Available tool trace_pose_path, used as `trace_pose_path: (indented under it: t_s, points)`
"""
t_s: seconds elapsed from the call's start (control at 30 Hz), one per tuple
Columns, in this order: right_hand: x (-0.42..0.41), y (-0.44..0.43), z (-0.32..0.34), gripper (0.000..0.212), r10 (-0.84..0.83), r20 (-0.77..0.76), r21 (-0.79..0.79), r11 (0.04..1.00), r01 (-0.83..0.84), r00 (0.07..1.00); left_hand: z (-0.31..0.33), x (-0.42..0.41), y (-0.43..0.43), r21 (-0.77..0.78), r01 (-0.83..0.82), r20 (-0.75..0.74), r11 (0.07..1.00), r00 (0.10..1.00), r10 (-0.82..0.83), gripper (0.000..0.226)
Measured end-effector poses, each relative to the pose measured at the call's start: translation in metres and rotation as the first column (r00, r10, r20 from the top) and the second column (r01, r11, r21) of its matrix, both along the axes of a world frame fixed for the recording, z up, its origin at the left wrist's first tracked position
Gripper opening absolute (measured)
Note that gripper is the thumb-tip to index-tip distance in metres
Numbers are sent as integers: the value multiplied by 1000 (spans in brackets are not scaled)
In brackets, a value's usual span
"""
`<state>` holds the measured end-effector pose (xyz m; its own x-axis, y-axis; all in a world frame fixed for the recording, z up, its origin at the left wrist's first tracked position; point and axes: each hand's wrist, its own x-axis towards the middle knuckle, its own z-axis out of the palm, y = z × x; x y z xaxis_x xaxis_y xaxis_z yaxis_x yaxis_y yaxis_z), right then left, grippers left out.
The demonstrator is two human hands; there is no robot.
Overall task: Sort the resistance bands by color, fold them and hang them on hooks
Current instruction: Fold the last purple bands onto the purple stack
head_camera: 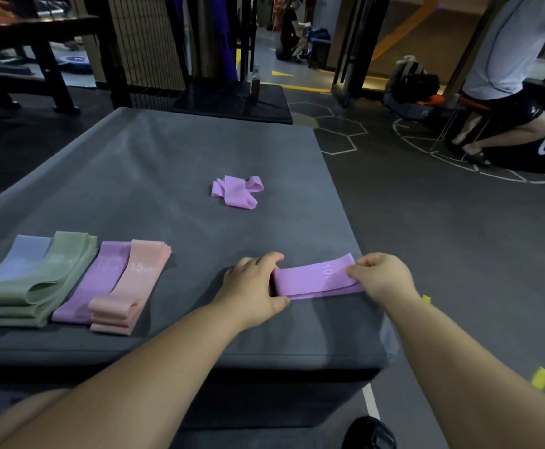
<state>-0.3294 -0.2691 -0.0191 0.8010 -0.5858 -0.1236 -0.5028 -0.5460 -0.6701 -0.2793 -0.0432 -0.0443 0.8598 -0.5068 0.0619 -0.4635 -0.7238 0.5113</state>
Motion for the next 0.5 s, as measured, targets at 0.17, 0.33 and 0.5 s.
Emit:
trace_pose_path:
  t_s: [0.17,0.33,0.5]
  points:
    - [-3,-7,-2,14,-13,-75,-48,999,10,997,-2,1,-2,-16,-6,7,1000,1000,6,74]
    - [-5,-9,-2,11,-26,-104,-118,993,13,994,-2,1,-3,-16,-2,9,1000,1000,2,73]
    - [-7,-9,-3,13,-10,-116,-173,985,-10,993,-3,1,-1,-25,5,18,1000,1000,-4,70]
